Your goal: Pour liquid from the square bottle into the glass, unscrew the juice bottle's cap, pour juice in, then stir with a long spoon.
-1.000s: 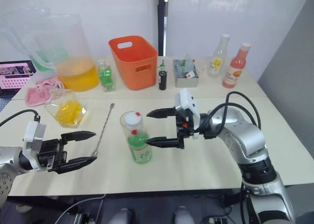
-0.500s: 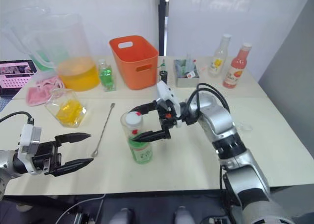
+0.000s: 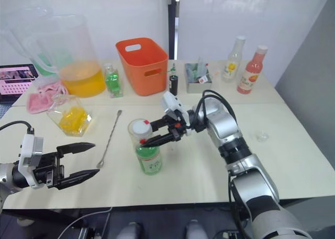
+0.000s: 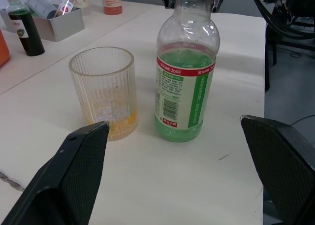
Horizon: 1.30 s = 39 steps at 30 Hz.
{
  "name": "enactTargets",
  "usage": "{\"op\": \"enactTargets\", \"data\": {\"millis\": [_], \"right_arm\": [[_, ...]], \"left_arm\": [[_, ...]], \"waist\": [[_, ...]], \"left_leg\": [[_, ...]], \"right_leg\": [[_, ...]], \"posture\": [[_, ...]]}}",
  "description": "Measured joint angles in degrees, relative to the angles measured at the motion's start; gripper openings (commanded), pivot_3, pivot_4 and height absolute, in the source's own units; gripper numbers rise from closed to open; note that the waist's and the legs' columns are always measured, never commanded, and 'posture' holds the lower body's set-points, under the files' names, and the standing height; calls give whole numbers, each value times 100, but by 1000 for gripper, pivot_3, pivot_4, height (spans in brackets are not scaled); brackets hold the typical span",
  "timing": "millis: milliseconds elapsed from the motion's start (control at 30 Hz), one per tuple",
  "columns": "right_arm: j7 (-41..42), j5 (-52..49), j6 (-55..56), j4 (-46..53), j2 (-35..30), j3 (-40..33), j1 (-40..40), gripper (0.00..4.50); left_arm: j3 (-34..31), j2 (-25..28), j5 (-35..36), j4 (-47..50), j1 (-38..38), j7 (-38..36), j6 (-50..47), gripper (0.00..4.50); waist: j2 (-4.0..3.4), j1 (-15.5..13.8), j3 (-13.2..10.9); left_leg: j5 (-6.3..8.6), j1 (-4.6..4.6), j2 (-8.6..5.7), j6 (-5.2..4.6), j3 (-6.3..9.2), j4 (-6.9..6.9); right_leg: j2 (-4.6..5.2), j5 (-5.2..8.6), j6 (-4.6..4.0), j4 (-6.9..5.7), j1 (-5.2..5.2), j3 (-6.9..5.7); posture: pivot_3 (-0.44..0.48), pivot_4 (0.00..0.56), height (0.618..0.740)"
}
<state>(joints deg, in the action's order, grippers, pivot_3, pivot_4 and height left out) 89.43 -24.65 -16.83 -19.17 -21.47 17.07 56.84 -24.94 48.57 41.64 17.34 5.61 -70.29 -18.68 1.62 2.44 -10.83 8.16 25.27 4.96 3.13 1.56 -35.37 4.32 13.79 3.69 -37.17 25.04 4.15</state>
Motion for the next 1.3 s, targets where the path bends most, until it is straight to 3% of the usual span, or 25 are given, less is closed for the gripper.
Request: {"op": "enactTargets", "data": {"millis": [167,467,600,867,1100,1300], "right_arm": [[0,-7,-19,11,3,-3,-5,1315],[-931,-379,-1241,1804,-421,-467,-985,1315],[-2558,-698,-2478,3687,-564,-961,-2006,1315],[-5118,-866,-3909,5448,-220,-1592,-2608,1315],[-6491,-1259,-4781,6305,288,-1813,-2917,1315],[-7183,-1263,-5016,6640,427,-1821,-3181,1315]], "left_arm": [[0,-3,-1,-2,3,-9,10,4500],[44,-159,-5,-258,11,-350,365,4500],[425,-193,-5,-558,-553,-473,350,4500],[891,-219,-100,-1187,-1081,-936,377,4500],[1265,-266,-243,-1794,-1719,-1356,460,4500],[1400,-292,-345,-2041,-1949,-1595,503,4500]], "waist": [[0,4,0],[0,-35,0],[1,-144,1],[2,-148,1],[3,-147,2],[4,-141,2]], "left_leg": [[0,0,0,0,0,0],[0,4,-1,1,0,6],[0,6,-2,2,2,9],[-2,4,-1,3,0,8],[-2,5,-1,1,2,8],[-3,6,-1,0,4,8]], "right_leg": [[-1,0,0,-1,1,0],[1,3,-3,0,6,0],[2,6,-9,-1,5,-1],[2,4,-5,2,6,0],[1,3,-4,1,4,0],[0,3,-5,1,4,0]], "posture": [[0,150,703],[0,150,703],[0,150,703],[0,150,703],[0,150,703],[0,150,703]]}}
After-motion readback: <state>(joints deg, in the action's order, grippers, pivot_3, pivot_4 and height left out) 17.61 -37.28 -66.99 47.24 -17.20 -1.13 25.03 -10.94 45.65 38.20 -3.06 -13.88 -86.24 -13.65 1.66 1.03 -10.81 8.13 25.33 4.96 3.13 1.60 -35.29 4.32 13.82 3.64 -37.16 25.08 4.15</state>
